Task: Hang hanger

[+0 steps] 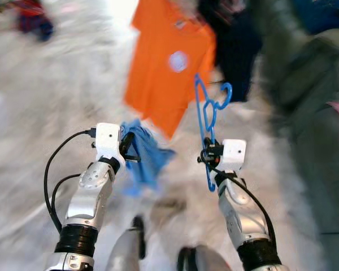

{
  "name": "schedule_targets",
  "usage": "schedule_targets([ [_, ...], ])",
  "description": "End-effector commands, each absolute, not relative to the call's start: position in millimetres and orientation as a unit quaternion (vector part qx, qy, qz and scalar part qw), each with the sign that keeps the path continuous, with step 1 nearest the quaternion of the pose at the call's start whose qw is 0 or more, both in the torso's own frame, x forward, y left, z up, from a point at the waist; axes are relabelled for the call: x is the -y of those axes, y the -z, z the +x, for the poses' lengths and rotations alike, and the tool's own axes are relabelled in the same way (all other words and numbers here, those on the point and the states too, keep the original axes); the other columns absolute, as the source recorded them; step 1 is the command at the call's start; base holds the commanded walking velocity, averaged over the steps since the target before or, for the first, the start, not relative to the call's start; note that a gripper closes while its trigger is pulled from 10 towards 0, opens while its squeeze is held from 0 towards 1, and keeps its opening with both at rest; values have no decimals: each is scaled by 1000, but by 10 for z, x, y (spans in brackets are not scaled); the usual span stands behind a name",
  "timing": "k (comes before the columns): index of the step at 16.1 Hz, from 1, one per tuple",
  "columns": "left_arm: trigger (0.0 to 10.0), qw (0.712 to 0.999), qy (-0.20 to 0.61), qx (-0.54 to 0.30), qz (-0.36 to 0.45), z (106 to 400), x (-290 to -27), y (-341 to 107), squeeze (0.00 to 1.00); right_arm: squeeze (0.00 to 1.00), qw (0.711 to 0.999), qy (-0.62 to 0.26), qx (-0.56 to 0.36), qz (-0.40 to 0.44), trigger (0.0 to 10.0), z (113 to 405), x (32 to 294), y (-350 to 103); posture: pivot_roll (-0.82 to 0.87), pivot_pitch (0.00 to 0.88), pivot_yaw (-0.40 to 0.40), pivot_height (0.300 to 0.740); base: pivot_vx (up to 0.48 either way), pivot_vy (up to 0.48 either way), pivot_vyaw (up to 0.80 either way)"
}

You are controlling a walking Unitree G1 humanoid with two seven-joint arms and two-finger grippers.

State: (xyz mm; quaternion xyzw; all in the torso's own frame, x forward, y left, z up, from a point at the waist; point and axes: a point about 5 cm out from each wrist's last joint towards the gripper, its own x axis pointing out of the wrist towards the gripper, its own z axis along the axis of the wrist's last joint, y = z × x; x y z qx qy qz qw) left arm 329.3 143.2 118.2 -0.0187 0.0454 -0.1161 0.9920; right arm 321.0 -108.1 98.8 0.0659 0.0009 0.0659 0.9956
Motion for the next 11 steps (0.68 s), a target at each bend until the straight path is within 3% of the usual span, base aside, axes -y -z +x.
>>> schedule_targets([
  [1, 10000, 990, 130, -44, -16, 3281, -1353, -1190, 0, 0, 997, -51, -11, 63, 10000, 3161, 1177, -908, 102, 263, -40, 740, -390, 0, 0],
  [3, 10000, 990, 133, -43, -14, 3278, -1347, -1187, 0, 0, 997, -50, -10, 63, 10000, 3158, 1174, -909, 102, 264, -38, 740, -377, 0, 0],
  [11, 10000, 987, 160, -18, -23, 3264, -1372, -1255, 0, 0, 998, -46, -10, 52, 10000, 3154, 1182, -901, 106, 273, -30, 740, 0, 0, 0],
])
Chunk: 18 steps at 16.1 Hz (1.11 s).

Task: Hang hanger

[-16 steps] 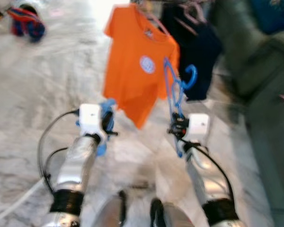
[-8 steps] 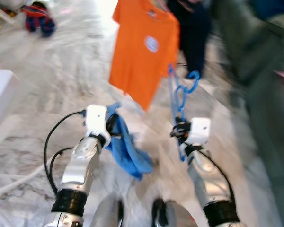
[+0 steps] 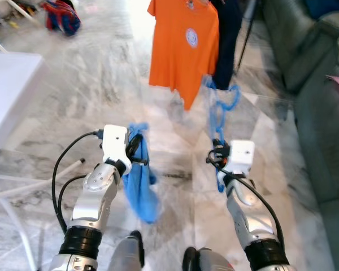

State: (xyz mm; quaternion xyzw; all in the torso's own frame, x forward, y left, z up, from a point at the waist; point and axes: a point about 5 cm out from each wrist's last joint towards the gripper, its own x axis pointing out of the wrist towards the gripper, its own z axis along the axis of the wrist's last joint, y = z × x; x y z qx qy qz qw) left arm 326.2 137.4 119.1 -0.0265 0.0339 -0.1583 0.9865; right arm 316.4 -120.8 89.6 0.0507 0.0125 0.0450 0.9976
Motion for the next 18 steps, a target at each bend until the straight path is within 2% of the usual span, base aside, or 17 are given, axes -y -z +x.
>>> schedule_targets([
  [1, 10000, 985, 168, -12, -34, 3256, -1372, -1271, 0, 0, 998, -46, -9, 50, 10000, 3151, 1179, -901, 105, 274, -27, 740, 0, 0, 0],
  [3, 10000, 982, 181, 12, -43, 3240, -1369, -1334, 0, 0, 998, -56, -3, 27, 10000, 3139, 1179, -907, 105, 274, -25, 740, 0, 0, 0],
  [6, 10000, 978, 200, 58, -1, 3304, -1408, -1509, 0, 0, 996, -90, -4, -23, 10000, 3135, 1245, -910, 104, 278, -29, 740, 0, 0, 0],
  [10, 10000, 951, 256, 114, 134, 3499, -1545, -1864, 0, 0, 980, -168, -11, -103, 10000, 3150, 1520, -1024, 96, 288, -33, 740, 0, 0, 0],
  [12, 10000, 921, 276, 136, 239, 3596, -1622, -2053, 0, 0, 965, -208, -21, -156, 10000, 3151, 1809, -1161, 86, 296, -31, 740, 0, 0, 0],
  [14, 10000, 892, 297, 149, 307, 3622, -1615, -2120, 0, 0, 954, -241, -25, -175, 10000, 3111, 1964, -1274, 75, 303, -24, 740, 0, 0, 0],
  [15, 10000, 857, 308, 165, 379, 3630, -1590, -2139, 0, 0, 942, -267, -32, -200, 10000, 3049, 2068, -1339, 68, 307, -18, 740, 0, 0, 0],
  [18, 10000, 835, 312, 192, 411, 3662, -1577, -2177, 0, 0, 930, -312, -49, -188, 10000, 2930, 2128, -1390, 57, 315, -10, 740, 0, 0, 0],
])
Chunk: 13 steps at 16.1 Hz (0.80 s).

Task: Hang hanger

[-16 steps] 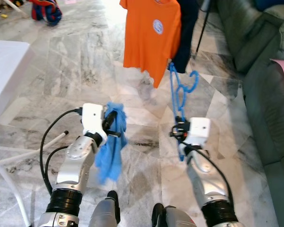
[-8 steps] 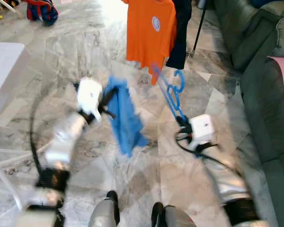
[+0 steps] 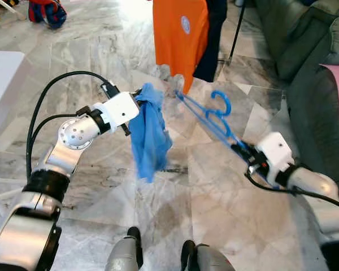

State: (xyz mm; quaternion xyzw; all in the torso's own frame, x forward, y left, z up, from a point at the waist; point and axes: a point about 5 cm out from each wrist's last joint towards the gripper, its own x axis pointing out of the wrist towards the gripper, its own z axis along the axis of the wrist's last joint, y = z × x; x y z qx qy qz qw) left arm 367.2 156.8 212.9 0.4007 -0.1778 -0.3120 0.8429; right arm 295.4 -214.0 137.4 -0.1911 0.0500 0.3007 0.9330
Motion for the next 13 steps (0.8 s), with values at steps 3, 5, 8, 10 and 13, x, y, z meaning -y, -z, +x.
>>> schedule_targets([
  [3, 10000, 811, 308, 217, 448, 3680, -1548, -2204, 0, 0, 912, -369, -74, -161, 10000, 2762, 2115, -1389, 49, 322, -3, 740, 0, 0, 0],
  [5, 10000, 805, 300, 227, 458, 3691, -1548, -2223, 0, 0, 907, -382, -82, -154, 10000, 2724, 2121, -1400, 50, 322, -2, 740, 0, 0, 0],
  [8, 10000, 797, 282, 239, 478, 3722, -1585, -2258, 0, 0, 895, -405, -103, -153, 10000, 2659, 2160, -1429, 50, 322, -2, 740, 0, 0, 0],
  [10, 10000, 792, 254, 245, 498, 3746, -1646, -2277, 0, 0, 882, -429, -120, -154, 10000, 2594, 2174, -1444, 50, 322, -2, 740, 0, 0, 0],
  [13, 10000, 790, 230, 254, 508, 3765, -1681, -2280, 0, 0, 867, -458, -135, -140, 10000, 2527, 2138, -1449, 50, 323, -6, 740, 0, 0, 0],
])
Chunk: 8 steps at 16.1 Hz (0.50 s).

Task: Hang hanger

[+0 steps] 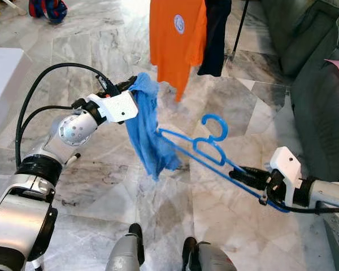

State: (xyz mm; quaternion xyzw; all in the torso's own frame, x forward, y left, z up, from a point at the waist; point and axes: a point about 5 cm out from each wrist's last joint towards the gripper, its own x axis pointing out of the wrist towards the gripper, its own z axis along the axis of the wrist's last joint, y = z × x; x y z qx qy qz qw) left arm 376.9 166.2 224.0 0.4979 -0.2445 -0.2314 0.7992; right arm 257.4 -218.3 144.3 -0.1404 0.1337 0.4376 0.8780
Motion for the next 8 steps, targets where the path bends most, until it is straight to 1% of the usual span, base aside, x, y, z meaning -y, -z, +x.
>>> schedule_targets([
  [1, 10000, 791, 226, 257, 507, 3767, -1681, -2286, 0, 0, 864, -466, -137, -137, 10000, 2510, 2120, -1445, 50, 325, -6, 740, 0, 0, 0],
  [5, 10000, 809, 207, 268, 480, 3788, -1667, -2310, 0, 0, 850, -492, -148, -118, 10000, 2454, 2004, -1383, 58, 321, -3, 740, 0, 0, 0],
  [8, 10000, 810, 211, 274, 473, 3783, -1641, -2310, 0, 0, 850, -489, -148, -127, 10000, 2474, 1968, -1352, 62, 318, -1, 740, 0, 0, 0],
])
